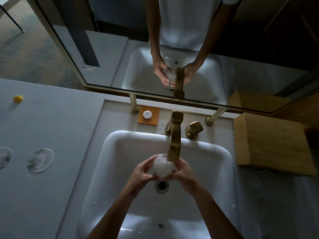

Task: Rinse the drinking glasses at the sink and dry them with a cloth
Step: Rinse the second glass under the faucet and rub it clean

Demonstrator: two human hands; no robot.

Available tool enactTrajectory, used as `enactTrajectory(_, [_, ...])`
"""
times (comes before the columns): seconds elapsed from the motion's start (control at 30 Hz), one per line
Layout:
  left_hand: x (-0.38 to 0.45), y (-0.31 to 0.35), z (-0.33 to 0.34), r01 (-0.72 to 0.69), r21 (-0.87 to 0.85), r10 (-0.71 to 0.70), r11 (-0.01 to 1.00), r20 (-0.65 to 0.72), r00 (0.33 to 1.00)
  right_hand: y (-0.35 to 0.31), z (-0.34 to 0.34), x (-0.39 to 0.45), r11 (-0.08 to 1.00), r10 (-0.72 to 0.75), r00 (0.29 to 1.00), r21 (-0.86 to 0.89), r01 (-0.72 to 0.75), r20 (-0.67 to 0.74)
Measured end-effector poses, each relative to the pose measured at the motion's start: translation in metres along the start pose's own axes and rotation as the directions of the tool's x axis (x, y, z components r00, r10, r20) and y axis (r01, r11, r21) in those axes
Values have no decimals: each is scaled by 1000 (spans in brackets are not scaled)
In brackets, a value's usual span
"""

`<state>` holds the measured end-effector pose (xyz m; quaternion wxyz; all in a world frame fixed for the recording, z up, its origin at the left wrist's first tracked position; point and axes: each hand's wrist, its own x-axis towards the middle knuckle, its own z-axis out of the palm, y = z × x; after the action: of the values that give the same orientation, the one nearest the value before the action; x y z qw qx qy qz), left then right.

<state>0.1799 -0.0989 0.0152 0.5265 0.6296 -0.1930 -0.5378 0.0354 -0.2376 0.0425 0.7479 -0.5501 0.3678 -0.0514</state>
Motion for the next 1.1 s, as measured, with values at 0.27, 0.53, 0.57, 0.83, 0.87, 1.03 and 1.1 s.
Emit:
enactTrajectory(0.27, [3,2,0,-2,2,2,1000,-17,1000,-2,-2,2,1000,-9,1000,7,9,-9])
enactTrajectory(0.53, [4,1,5,6,0,-6,1000,-28,1000,-3,-10,1,1000,8,1000,-14,-8,17])
enactTrajectory(0.57, [4,1,6,3,5,-3,1000,-29,1000,-3,-9,1,1000,9,1000,-15,-8,19])
enactTrajectory(0.83, [5,7,12,-27,3,27,1000,-18,999,-1,-15,-1,1000,28,1000,9,-28,10])
enactTrajectory(0.87, [5,9,12,-26,5,27,1000,-21,999,-1,-13,0,1000,26,999,14,-26,19])
enactTrajectory(1.03, [5,3,11,-29,13,29,1000,-16,999,2,-15,0,999,37,999,7,-37,39])
enactTrajectory(1.1, [6,2,14,-45,-6,44,999,-34,998,1,-15,1,1000,26,999,13,-26,34])
